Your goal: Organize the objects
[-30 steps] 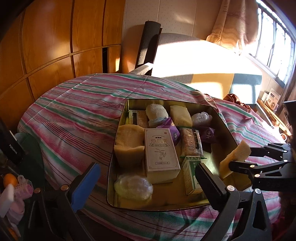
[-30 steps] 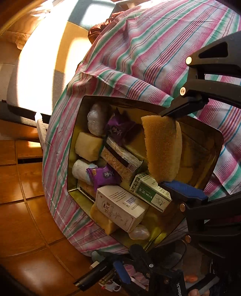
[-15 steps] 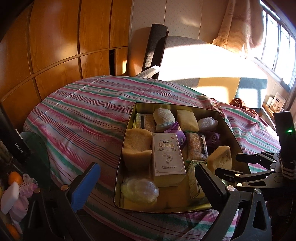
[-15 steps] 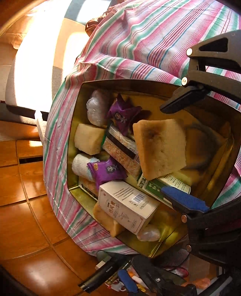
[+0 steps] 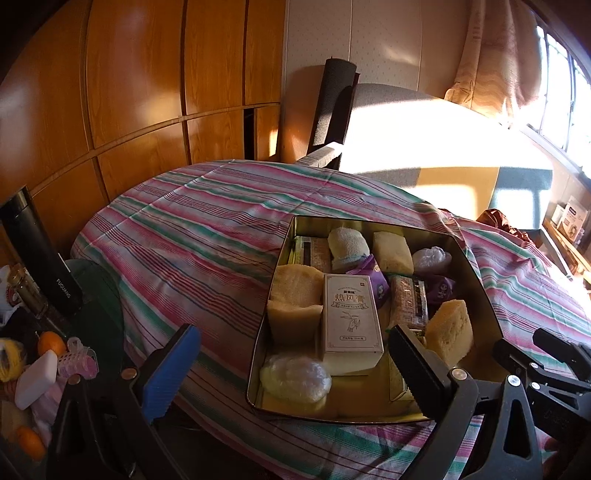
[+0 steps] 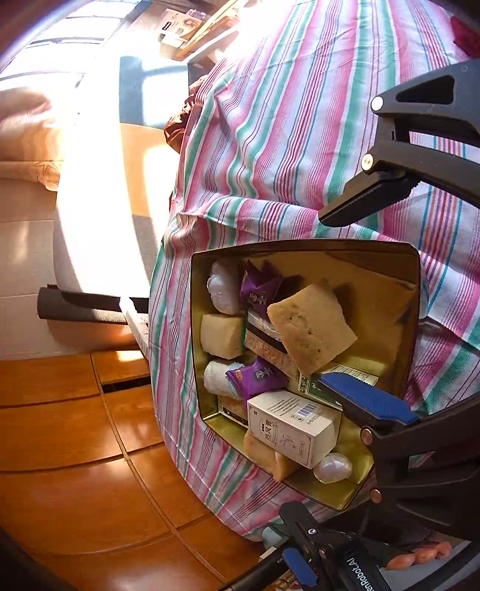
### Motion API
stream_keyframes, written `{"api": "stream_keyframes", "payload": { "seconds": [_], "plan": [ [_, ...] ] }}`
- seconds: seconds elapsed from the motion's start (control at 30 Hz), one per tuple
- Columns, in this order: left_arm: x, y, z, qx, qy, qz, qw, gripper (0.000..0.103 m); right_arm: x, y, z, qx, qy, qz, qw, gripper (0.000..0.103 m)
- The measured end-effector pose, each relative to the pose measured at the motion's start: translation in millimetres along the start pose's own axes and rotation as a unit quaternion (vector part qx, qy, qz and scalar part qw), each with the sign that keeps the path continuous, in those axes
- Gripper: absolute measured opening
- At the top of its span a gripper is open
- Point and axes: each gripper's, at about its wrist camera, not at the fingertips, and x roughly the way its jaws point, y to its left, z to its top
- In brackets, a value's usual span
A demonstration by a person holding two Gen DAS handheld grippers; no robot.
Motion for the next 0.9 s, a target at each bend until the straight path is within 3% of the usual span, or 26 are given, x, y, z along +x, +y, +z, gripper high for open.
{"api": "stream_keyframes", "payload": {
  "seconds": [0.9],
  "plan": [
    [-9.1, -7.9, -5.6, 0.034, -0.012, 0.001, 0.9993, 0.101, -1.7, 13.6, -4.0, -0.009, -0.009, -0.012, 1.000, 0.083]
  ]
}}
